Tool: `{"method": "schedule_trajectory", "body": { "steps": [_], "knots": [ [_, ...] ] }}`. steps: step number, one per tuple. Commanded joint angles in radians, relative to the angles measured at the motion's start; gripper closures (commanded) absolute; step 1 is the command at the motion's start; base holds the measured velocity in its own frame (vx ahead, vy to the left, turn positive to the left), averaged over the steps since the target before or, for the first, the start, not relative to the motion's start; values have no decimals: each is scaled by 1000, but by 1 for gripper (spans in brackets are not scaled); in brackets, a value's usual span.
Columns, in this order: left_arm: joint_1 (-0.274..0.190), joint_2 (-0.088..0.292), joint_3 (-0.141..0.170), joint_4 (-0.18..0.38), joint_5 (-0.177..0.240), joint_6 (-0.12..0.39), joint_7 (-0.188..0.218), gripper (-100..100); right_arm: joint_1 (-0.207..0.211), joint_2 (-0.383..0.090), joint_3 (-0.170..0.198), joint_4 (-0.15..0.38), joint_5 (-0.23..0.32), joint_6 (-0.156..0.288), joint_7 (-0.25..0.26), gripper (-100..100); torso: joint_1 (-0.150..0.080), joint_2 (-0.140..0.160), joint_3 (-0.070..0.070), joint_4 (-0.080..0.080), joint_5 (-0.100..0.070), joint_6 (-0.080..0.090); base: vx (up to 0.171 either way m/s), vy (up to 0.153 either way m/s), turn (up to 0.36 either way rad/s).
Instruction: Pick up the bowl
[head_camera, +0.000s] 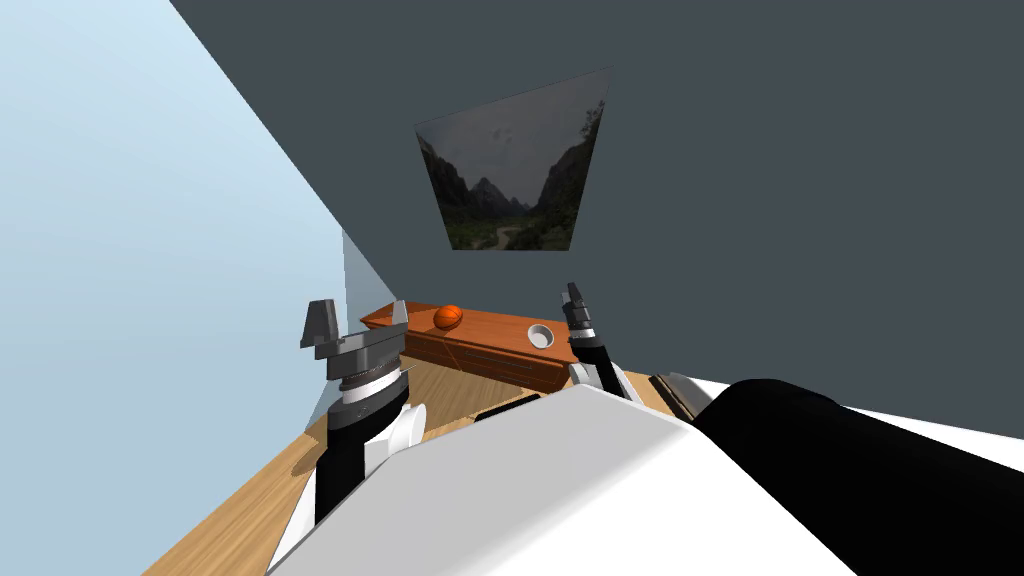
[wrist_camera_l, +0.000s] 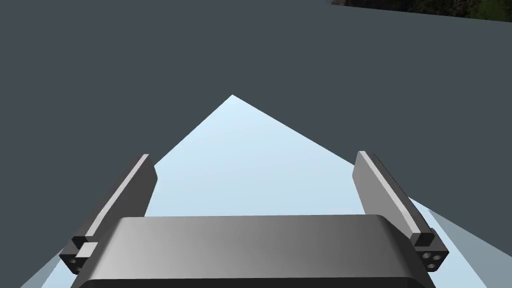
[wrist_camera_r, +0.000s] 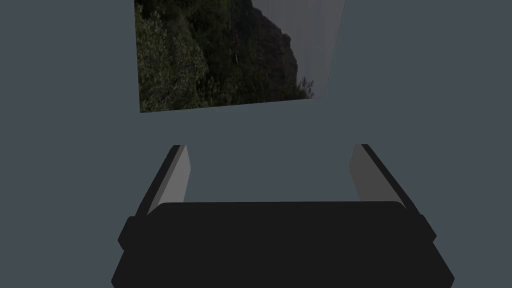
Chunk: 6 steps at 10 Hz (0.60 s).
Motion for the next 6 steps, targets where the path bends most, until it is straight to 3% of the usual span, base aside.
{"method": "schedule_trajectory", "body": {
  "steps": [1,6],
  "knots": [
    [0,0,0,0,0,0,0,0,3,-39,0,8,0,-4,0,-100,0,0,0,0,0,0,-21,20,-15],
    [0,0,0,0,0,0,0,0,6,-164,-4,71,8,-13,11,-100,4,4,2,1,1,0,-54,66,-16]
  ]
}}
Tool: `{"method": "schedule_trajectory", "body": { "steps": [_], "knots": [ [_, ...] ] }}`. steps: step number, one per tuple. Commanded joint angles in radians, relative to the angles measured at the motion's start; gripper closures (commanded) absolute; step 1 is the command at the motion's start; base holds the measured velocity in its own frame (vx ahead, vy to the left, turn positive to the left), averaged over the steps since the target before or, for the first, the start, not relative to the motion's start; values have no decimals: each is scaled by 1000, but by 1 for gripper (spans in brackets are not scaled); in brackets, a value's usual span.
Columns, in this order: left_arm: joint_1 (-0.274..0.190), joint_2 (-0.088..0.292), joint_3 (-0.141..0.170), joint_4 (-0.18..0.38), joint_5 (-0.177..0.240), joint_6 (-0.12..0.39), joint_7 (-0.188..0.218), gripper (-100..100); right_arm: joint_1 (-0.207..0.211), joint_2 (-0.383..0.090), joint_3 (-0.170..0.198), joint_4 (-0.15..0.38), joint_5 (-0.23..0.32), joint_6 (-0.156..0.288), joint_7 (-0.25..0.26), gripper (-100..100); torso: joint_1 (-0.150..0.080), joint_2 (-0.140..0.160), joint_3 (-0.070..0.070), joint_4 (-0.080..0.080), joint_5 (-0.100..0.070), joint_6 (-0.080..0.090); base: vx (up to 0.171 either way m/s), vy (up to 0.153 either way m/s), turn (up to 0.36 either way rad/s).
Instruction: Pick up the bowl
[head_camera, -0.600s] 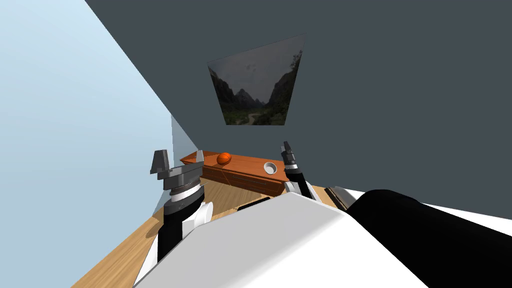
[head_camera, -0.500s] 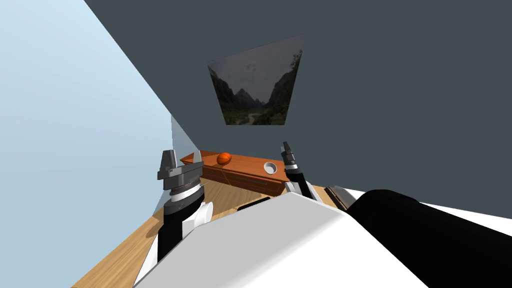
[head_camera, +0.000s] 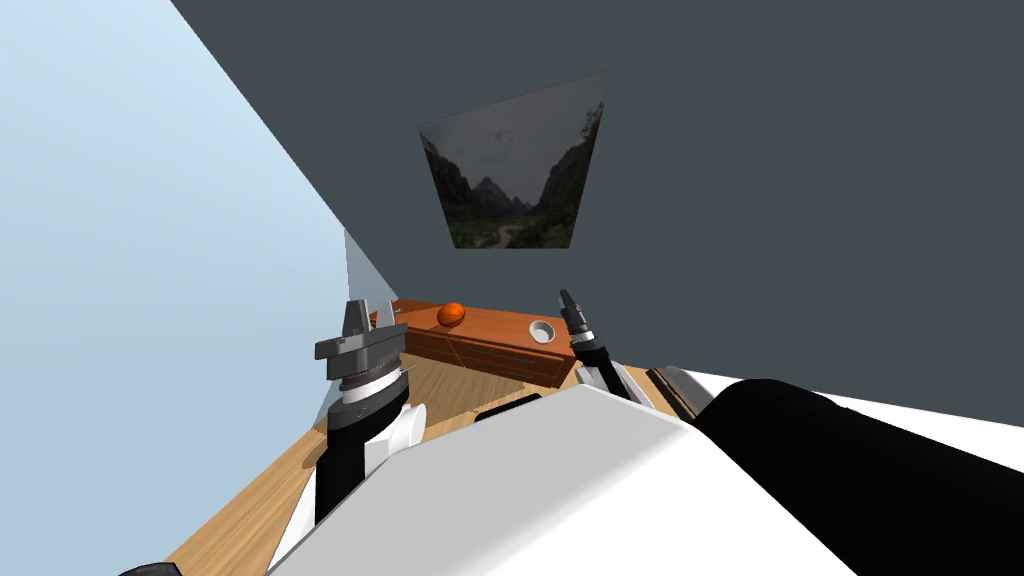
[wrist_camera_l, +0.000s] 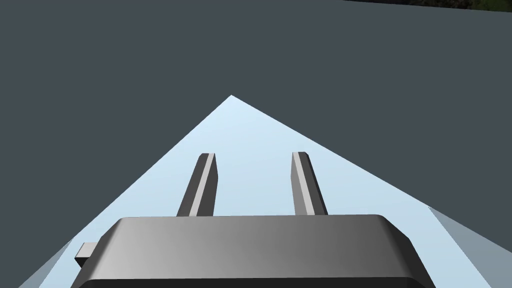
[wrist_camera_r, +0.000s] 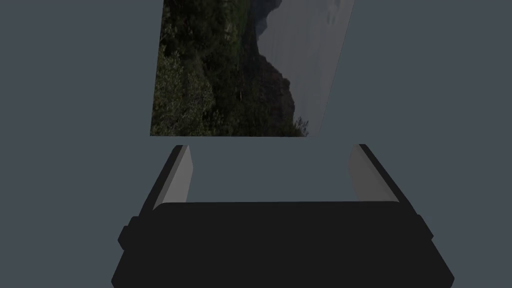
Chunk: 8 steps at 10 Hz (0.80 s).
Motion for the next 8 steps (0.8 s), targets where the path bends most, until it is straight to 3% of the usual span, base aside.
{"method": "schedule_trajectory", "body": {
  "steps": [1,5,8],
  "knots": [
    [0,0,0,0,0,0,0,0,-11,-47,-5,42,6,-1,7,-100,0,0,0,0,0,0,-54,111,0],
    [0,0,0,0,0,0,0,0,-24,-163,1,161,36,6,38,-100,2,-2,-1,0,0,0,-46,116,30],
    [0,0,0,0,0,0,0,0,-28,-198,6,213,47,10,49,-100,-1,-3,-2,-1,0,0,-24,62,24]
  ]
}}
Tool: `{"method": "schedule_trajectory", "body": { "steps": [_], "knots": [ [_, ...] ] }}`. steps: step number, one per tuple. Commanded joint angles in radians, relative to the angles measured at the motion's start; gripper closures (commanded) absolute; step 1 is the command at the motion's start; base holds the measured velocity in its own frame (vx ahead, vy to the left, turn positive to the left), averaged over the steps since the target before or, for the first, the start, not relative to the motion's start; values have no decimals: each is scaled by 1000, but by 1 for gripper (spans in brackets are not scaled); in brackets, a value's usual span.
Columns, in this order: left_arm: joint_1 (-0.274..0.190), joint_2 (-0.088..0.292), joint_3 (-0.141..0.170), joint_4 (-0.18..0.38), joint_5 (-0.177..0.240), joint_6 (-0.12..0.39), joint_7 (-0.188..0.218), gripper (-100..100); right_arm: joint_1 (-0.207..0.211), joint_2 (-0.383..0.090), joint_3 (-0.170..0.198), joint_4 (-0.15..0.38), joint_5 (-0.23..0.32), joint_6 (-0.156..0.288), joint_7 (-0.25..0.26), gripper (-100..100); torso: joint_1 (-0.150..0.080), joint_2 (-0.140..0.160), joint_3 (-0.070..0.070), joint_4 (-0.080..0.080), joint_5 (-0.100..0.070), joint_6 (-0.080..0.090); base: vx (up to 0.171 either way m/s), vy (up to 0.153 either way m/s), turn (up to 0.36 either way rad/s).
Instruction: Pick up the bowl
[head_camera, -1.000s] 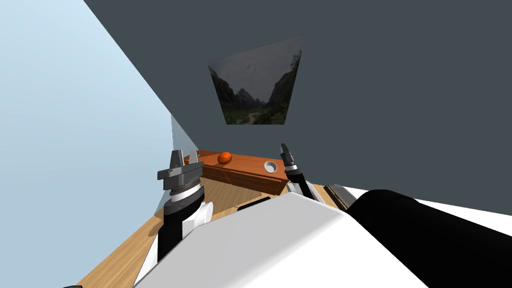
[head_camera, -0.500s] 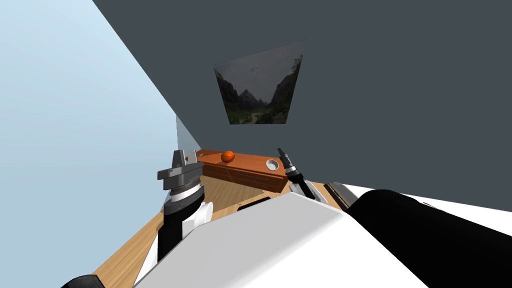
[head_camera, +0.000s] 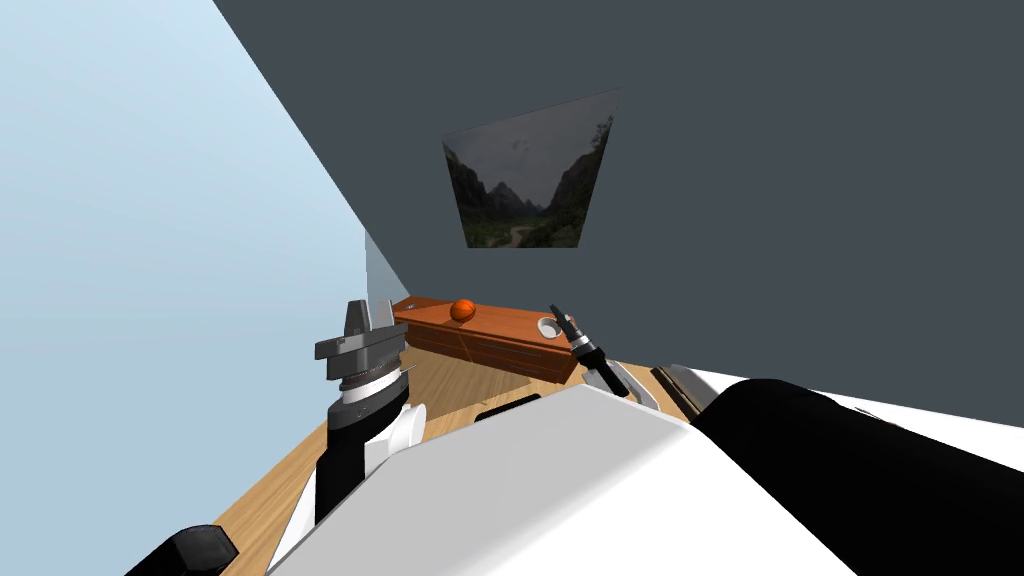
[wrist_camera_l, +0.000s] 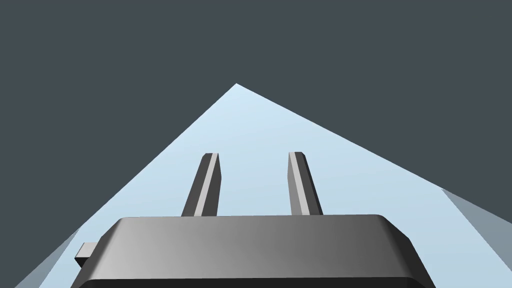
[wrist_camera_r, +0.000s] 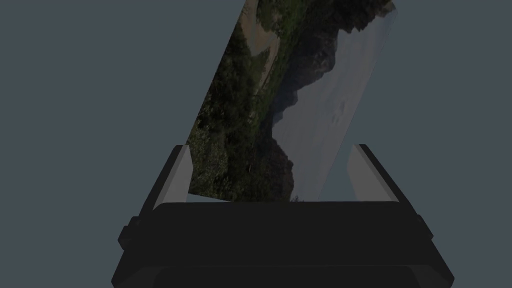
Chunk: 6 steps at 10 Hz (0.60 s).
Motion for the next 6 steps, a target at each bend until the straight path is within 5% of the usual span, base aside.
{"method": "schedule_trajectory", "body": {
  "steps": [1,6],
  "knots": [
    [0,0,0,0,0,0,0,0,-9,-37,7,50,14,5,14,-100,0,0,0,0,0,0,-9,55,51],
    [0,0,0,0,0,0,0,0,-27,-137,38,207,57,21,53,-100,3,-2,-1,-1,1,0,9,89,61]
  ]
}}
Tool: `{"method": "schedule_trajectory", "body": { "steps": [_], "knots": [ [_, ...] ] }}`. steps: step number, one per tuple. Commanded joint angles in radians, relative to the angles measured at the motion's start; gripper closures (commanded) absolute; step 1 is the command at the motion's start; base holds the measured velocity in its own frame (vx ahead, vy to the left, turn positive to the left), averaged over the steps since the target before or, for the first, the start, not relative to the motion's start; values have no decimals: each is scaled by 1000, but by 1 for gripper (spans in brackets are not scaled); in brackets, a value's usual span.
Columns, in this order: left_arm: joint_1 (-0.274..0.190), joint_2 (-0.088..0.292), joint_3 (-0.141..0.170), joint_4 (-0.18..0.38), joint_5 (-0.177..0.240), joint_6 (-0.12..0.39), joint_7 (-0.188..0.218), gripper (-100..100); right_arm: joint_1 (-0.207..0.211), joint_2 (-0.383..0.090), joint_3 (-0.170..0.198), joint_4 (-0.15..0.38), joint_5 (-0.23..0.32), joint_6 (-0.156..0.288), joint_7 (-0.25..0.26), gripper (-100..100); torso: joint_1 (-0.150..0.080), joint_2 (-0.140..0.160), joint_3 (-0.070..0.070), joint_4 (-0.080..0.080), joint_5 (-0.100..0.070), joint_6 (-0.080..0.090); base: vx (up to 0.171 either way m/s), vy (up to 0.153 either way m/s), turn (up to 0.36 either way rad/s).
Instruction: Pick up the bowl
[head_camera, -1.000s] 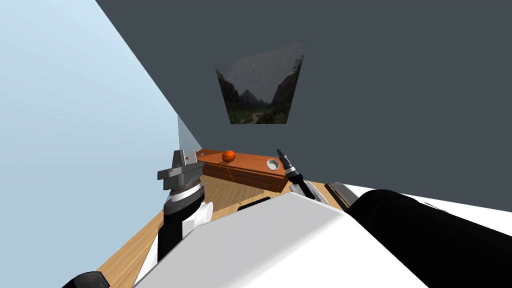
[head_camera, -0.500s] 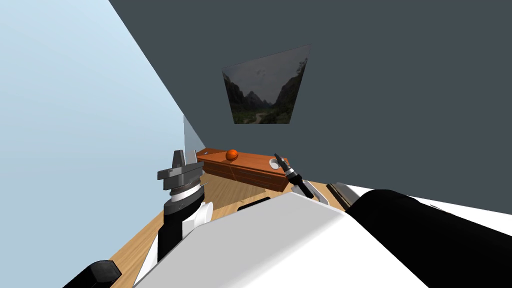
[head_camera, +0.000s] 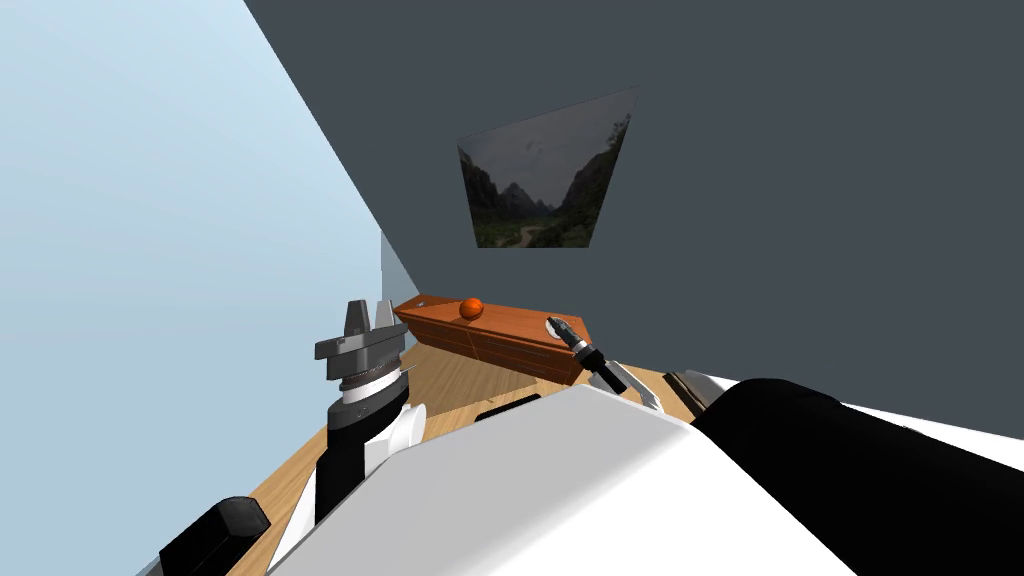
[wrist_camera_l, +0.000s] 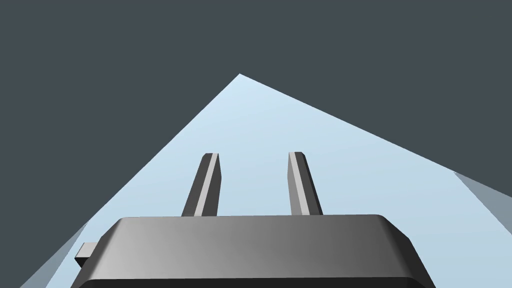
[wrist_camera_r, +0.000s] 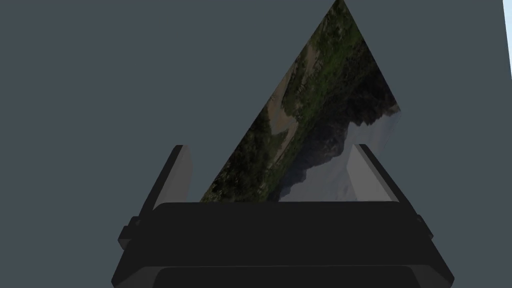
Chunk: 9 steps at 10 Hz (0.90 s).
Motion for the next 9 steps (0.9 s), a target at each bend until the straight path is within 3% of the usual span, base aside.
{"method": "schedule_trajectory", "body": {
  "steps": [1,2,5,7,8,9],
  "knots": [
    [0,0,0,0,0,0,0,0,0,-35,19,50,21,1,22,-100,0,0,0,0,0,0,14,80,83],
    [0,0,0,0,0,0,0,0,0,-35,19,74,21,1,22,-100,0,0,0,0,0,0,17,59,41],
    [0,0,0,0,0,0,0,0,-12,-101,54,161,56,12,52,-100,-2,-1,0,0,0,0,30,56,80],
    [0,0,0,0,0,0,0,0,-12,-101,54,188,56,12,52,-100,-2,-1,-1,0,0,0,27,37,10],
    [0,0,0,0,0,0,0,0,-17,-133,74,233,74,18,67,-100,-4,0,0,0,-1,0,23,41,95],
    [0,0,0,0,0,0,0,0,-17,-133,74,246,74,18,67,-100,-3,0,0,0,-1,0,31,40,51]
  ]
}}
